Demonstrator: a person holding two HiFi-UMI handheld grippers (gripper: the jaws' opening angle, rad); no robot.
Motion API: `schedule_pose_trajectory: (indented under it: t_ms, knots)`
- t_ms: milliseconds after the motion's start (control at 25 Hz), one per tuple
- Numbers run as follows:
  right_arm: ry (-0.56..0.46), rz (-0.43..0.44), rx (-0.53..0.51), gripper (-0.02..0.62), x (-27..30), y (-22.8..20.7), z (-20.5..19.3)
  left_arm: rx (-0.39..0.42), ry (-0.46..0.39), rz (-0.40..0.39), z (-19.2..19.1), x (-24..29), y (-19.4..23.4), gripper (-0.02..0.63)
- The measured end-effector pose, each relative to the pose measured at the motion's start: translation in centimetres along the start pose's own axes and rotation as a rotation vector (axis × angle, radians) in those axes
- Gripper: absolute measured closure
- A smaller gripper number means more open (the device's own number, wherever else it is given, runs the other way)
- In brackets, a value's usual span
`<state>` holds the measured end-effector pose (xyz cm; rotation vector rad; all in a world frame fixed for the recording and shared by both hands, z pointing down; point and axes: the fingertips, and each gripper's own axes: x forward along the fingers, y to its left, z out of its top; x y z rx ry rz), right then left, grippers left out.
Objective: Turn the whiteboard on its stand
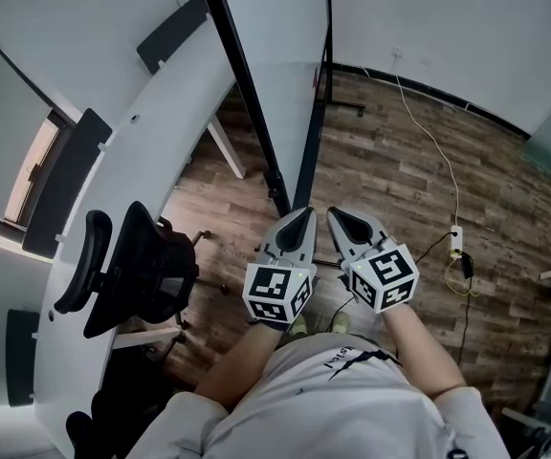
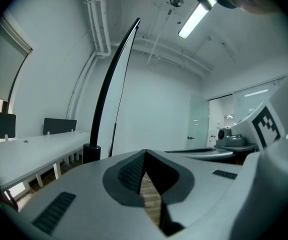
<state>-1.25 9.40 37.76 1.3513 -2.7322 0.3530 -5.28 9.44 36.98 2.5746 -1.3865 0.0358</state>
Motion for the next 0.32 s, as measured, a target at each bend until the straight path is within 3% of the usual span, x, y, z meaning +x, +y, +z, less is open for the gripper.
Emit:
schedule_pose_trajectory:
  t_ms: [320]
  knots:
    - [0.005,0.002,-0.003,0.583,0.41,0.35,-0.18,0.001,0.004,0.008,-0.3,-0.19,0.49,0.594]
